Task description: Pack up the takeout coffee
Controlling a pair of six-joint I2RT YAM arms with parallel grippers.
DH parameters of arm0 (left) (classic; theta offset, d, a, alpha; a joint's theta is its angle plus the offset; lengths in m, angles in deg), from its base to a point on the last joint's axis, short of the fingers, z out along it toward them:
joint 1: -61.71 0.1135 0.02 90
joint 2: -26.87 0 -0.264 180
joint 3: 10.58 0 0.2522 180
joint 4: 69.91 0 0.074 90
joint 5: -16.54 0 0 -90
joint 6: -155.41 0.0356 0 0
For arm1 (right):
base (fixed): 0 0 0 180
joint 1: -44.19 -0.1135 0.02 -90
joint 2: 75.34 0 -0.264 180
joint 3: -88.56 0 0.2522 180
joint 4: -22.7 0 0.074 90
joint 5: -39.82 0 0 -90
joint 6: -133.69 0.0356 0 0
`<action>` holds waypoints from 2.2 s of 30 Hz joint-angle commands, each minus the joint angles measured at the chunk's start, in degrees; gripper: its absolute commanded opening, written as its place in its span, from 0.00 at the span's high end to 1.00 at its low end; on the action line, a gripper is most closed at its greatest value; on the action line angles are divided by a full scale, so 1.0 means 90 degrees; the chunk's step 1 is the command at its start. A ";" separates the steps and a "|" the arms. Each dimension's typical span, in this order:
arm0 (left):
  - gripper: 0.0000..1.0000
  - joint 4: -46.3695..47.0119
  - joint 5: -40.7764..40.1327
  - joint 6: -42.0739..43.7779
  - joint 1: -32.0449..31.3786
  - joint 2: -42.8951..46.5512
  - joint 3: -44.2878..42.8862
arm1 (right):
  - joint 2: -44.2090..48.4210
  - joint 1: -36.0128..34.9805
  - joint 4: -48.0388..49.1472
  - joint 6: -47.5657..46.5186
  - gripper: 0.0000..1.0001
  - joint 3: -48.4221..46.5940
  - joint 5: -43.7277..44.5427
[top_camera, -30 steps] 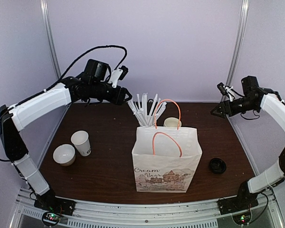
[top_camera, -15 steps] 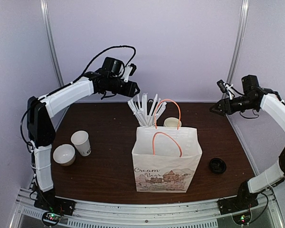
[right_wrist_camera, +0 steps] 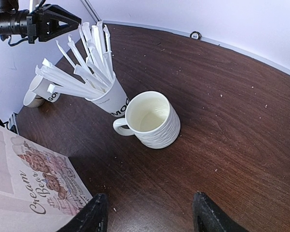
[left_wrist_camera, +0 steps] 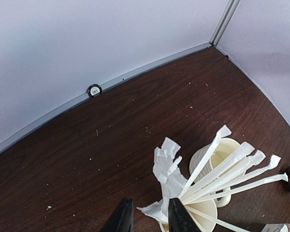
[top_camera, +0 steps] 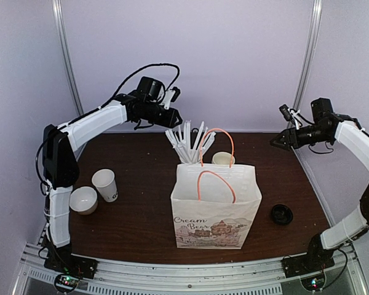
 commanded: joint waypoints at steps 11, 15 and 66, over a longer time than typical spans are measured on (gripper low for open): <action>0.96 -0.0115 0.0393 0.0076 0.0055 -0.0189 -0.0467 | -0.0104 0.0027 0.0097 0.0057 0.39 -0.0032 -0.0138; 1.00 -0.0133 0.0492 0.0059 0.0054 0.0092 -0.0514 | -0.0114 0.0027 0.0090 0.0047 0.40 -0.0029 -0.0132; 1.00 -0.0109 0.3044 -0.0284 -0.1857 0.4278 0.1320 | -0.0072 0.0025 0.0259 -0.0088 0.43 0.0191 -0.0298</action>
